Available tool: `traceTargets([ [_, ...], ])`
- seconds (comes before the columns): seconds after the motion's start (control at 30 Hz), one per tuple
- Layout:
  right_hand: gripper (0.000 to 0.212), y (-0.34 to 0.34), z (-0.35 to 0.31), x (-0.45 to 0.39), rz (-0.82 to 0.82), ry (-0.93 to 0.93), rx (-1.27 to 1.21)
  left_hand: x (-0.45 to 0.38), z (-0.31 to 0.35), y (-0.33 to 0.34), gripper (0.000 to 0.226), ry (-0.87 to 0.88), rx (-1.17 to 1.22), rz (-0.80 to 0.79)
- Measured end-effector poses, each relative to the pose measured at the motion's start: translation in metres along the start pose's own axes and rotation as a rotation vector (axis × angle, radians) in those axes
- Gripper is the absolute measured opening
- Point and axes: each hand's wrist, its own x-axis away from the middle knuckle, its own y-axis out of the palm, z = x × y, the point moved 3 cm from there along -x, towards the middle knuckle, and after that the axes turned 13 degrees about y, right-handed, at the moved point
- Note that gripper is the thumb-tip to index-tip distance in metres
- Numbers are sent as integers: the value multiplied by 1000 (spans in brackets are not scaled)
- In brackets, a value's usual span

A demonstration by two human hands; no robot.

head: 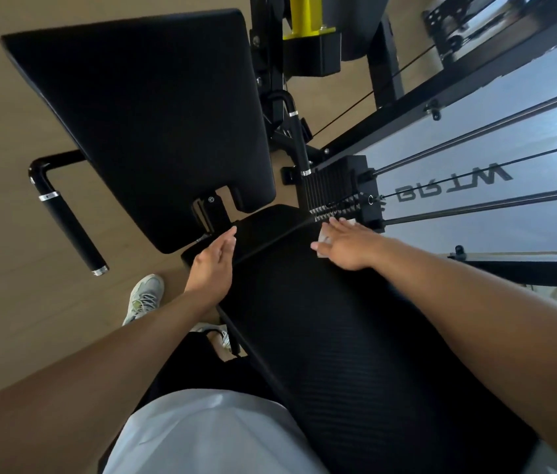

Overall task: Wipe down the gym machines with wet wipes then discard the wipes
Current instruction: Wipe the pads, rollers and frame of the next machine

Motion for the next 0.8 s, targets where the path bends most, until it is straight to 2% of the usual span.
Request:
traceTargets([
  [0.07, 76, 3, 12, -16, -16, 17, -34, -1, 5, 5, 49, 8, -1, -37],
  [0.17, 73, 6, -23, -9, 5, -59, -4, -1, 9, 8, 49, 14, -12, -45],
  [0.3, 62, 26, -117, 62, 6, -543, 161, -3, 4, 4, 47, -6, -36, -21],
  [0.37, 63, 34, -127, 76, -35, -599, 188, -4, -2, -1, 49, -32, -55, -27],
  [0.43, 58, 21, -104, 52, 28, -549, 210, -6, -5, -8, 49, -40, -82, -26],
  [0.53, 67, -5, -31, -12, 13, -122, 69, -3, -7, -17, 49, -47, -87, -25],
  [0.63, 71, -2, -7, -47, -23, 100, -40, -2, -11, -21, 49, -64, -87, -36],
  [0.7, 70, 2, -34, -46, 27, 96, 1, 1, -12, -23, 49, -68, -90, -32],
  [0.8, 56, 17, -116, 0, 42, -227, 107, 2, -15, -25, 48, -70, -101, -38],
])
